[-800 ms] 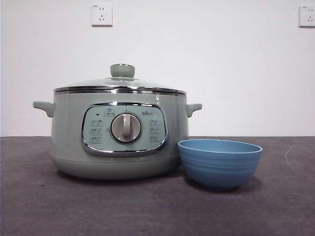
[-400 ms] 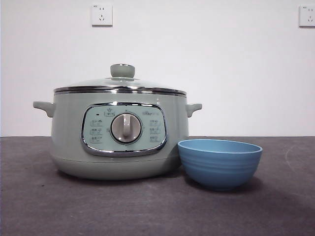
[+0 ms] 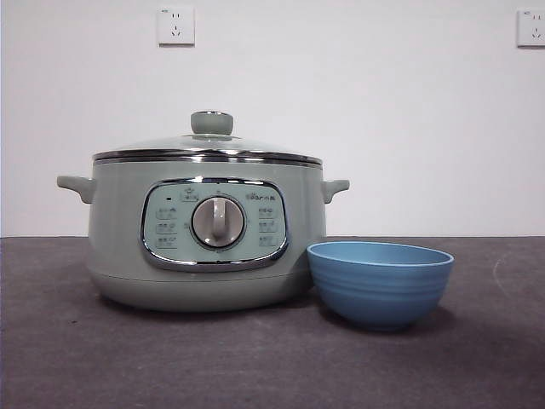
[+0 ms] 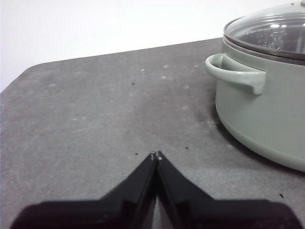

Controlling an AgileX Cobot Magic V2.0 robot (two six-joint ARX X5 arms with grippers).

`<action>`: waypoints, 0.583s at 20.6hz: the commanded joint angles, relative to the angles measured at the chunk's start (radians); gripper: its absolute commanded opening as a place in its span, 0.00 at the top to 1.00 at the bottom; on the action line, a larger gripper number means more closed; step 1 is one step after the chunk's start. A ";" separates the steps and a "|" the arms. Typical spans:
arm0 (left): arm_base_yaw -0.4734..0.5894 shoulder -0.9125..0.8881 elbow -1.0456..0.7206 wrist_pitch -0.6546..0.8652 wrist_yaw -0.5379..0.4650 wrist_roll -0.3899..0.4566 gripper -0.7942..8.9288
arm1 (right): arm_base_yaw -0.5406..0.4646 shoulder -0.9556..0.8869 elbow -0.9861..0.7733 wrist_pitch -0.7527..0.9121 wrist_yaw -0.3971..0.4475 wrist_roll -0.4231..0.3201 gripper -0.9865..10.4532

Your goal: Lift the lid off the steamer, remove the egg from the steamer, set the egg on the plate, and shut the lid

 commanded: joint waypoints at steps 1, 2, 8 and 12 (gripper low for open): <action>0.002 -0.002 -0.014 0.003 -0.003 -0.007 0.92 | 0.000 -0.003 -0.010 -0.062 -0.040 -0.032 0.91; 0.002 -0.002 -0.014 0.003 -0.002 -0.007 0.92 | 0.000 -0.003 -0.010 -0.080 -0.058 -0.053 0.91; 0.002 -0.002 -0.014 0.003 -0.002 -0.007 0.92 | 0.000 -0.003 -0.010 -0.072 -0.098 -0.066 0.91; 0.002 -0.002 -0.014 0.003 -0.003 -0.007 0.92 | 0.000 -0.003 -0.010 -0.069 -0.092 -0.053 0.91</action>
